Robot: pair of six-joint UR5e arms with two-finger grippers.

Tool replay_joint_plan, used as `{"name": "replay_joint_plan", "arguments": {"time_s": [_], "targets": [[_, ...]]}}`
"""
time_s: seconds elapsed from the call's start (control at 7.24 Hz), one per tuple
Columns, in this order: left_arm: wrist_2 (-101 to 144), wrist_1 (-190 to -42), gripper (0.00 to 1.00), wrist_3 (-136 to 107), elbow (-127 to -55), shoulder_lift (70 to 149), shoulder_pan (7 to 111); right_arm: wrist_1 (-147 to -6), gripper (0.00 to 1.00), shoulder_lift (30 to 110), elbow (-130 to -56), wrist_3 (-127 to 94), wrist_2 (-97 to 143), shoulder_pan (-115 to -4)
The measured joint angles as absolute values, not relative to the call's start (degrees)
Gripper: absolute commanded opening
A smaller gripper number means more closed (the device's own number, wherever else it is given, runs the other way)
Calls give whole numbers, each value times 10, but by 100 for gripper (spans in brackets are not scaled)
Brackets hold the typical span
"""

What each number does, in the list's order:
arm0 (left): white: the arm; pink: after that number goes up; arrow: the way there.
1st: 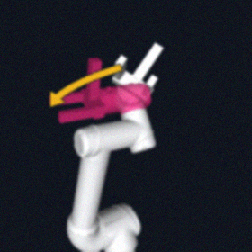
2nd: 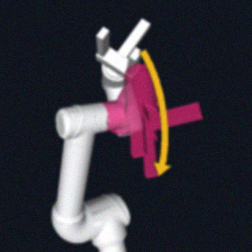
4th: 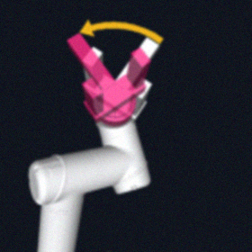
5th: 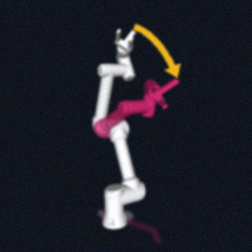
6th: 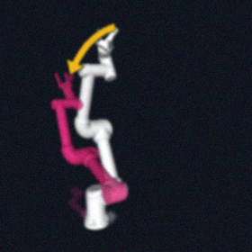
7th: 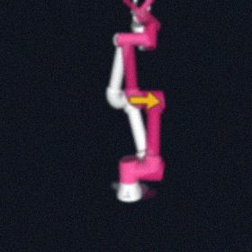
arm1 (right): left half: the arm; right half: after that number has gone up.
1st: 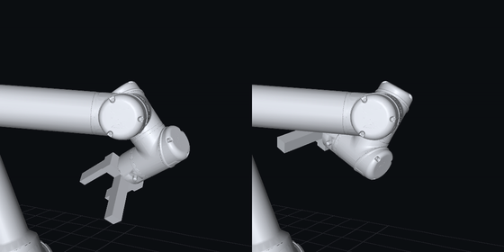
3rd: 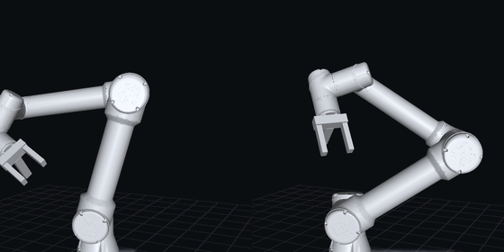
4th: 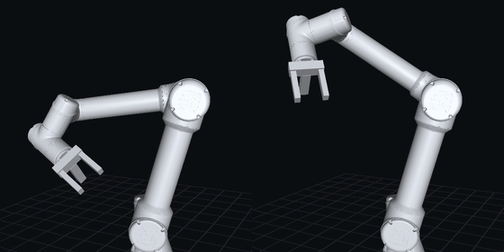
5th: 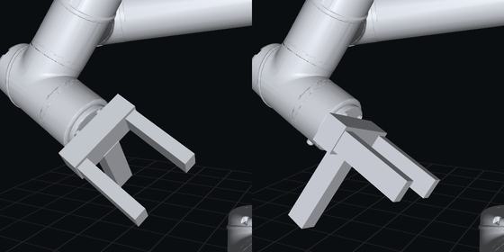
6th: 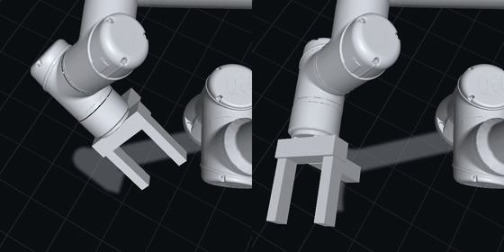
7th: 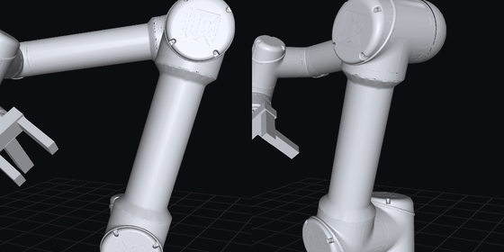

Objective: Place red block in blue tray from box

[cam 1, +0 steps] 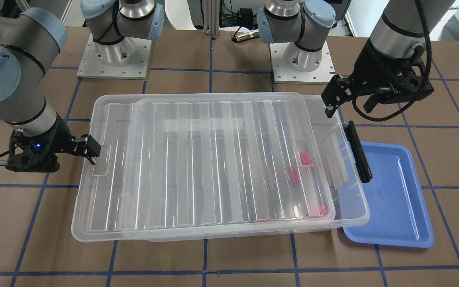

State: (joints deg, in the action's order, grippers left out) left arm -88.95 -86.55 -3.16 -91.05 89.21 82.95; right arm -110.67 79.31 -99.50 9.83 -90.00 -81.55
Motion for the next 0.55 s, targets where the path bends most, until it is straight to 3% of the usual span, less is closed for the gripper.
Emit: {"name": "replay_joint_plan", "arguments": {"time_s": [0.55], "targets": [[-889,-851,100,-32,-912,894,829,-1107,100,793,-995,174,-903,-768]]}}
